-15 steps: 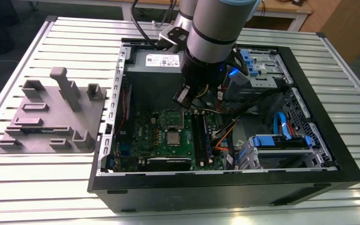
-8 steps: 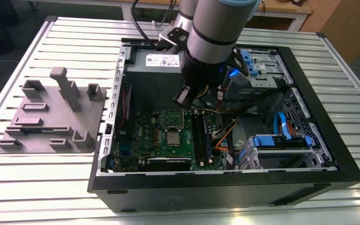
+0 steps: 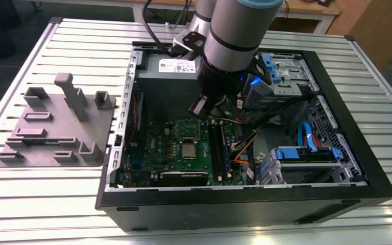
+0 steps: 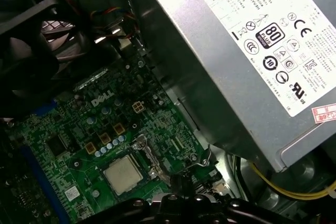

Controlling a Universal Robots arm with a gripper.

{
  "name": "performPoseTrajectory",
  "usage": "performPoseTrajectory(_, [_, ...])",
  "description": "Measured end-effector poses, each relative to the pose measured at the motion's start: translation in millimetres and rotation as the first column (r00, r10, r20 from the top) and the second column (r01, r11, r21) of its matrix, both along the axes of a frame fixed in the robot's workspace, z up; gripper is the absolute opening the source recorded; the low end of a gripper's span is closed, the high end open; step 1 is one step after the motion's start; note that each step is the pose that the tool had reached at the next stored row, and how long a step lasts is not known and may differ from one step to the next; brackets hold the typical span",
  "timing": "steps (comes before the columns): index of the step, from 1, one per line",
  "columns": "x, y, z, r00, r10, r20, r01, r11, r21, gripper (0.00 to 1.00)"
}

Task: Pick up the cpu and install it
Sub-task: 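Close the cpu cover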

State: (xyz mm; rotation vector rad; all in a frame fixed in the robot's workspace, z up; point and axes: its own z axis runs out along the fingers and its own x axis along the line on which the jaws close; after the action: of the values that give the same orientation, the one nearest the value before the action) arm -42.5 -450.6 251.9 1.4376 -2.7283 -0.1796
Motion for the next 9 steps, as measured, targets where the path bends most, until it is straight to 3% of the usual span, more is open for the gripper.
performPoseTrajectory(9, [0.0, -10.1, 0.0, 1.0000, 0.000, 0.0000, 0.000, 1.0000, -0.0001, 0.10])
